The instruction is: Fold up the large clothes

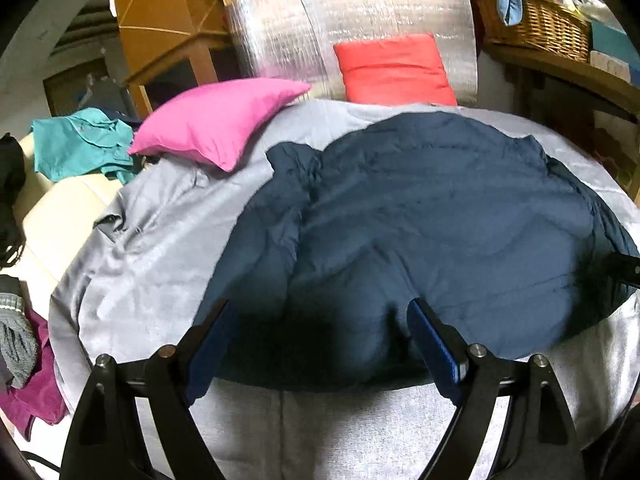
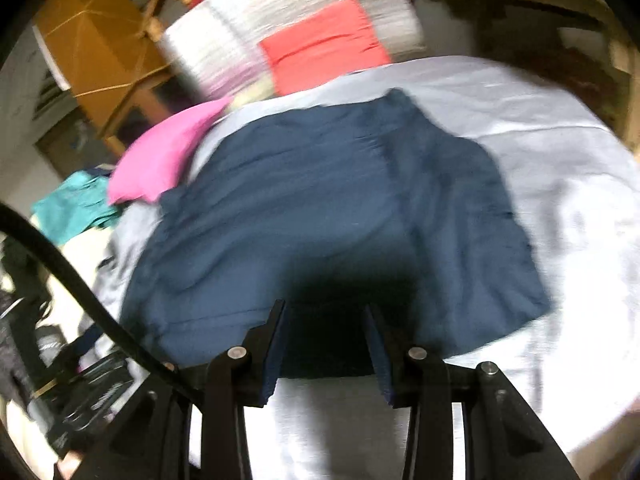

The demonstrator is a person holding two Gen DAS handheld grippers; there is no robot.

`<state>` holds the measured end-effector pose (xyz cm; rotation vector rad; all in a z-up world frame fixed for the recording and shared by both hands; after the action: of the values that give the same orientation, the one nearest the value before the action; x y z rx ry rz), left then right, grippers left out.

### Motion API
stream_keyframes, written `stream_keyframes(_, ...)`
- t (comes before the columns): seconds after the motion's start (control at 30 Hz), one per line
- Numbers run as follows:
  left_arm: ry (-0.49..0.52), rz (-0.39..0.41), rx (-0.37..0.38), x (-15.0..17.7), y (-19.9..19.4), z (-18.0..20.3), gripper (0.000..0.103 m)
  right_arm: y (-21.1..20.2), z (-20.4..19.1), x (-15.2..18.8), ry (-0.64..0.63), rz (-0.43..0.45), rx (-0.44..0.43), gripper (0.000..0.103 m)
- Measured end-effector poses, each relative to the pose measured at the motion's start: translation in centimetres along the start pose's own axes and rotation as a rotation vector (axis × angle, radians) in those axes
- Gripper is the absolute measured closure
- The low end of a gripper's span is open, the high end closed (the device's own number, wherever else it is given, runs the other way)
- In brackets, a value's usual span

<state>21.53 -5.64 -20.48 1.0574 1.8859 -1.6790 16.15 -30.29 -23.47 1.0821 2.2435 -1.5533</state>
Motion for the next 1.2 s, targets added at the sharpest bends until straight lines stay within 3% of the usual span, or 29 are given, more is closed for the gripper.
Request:
stream_keyframes(0.13, -0.010, 0.003, -0.006, -0.1, 0.4, -0.4, 0.016, 1.2, 1.6, 0.4, 0.040, -0.048, 0.086, 0.061)
stream_keyframes(0.23, -0.024, -0.014, -0.012, -0.2, 1.1, -0.7, 0.016, 2.4, 2.7, 0.9, 0.061, -0.106, 0.091, 0.060)
stream_keyframes(0.37, -0.043, -0.016, -0.012, -0.3, 1.4, -1.1, 0.016, 2.0, 2.2, 1.0, 0.047, -0.099, 0.105, 0.057)
stream_keyframes(0.53, -0.047, -0.020, -0.017, -0.3, 1.8, -1.2, 0.016, 0.3, 0.5, 0.5, 0.004, 0.002, 0.106, 0.057)
stream_keyframes(0.6, -0.046, -0.064, -0.015, 0.0, 2.9, -1.1, 0.016, 0.6, -0.1, 0.5, -0.013, -0.002, 0.089, 0.053)
stream_keyframes(0.7, -0.025, -0.171, 0.002, 0.9, 5.1, -0.4, 0.015, 3.0, -0.1, 1.4, -0.023, -0.103, 0.099, 0.048)
stream_keyframes(0.87, -0.047, -0.157, 0.014, 1.0, 4.2, -0.9, 0.015, 2.1, -0.3, 1.5, -0.012, -0.081, 0.079, 0.045)
stream_keyframes(1.03, -0.083, -0.034, -0.007, 0.2, 1.5, -2.0, 0.015, 0.4, -0.6, 1.2, -0.016, -0.002, 0.054, 0.045)
stream_keyframes(1.2, -0.101, 0.016, -0.018, -0.3, 0.8, -2.8, 0.015, -0.7, -0.3, 0.9, 0.012, 0.022, 0.004, 0.045)
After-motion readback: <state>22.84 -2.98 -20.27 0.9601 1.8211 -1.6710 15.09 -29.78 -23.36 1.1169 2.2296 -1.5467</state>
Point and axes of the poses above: each gripper's, at about its wrist camera, not at the fingertips, and y roughly the way its jaws point, z to its right, x to its underside, the point moved 3 cm from there along y, roughly the way its jaws point, and after that the axes turned 2 degrees about -z, right-handed, at the moved point
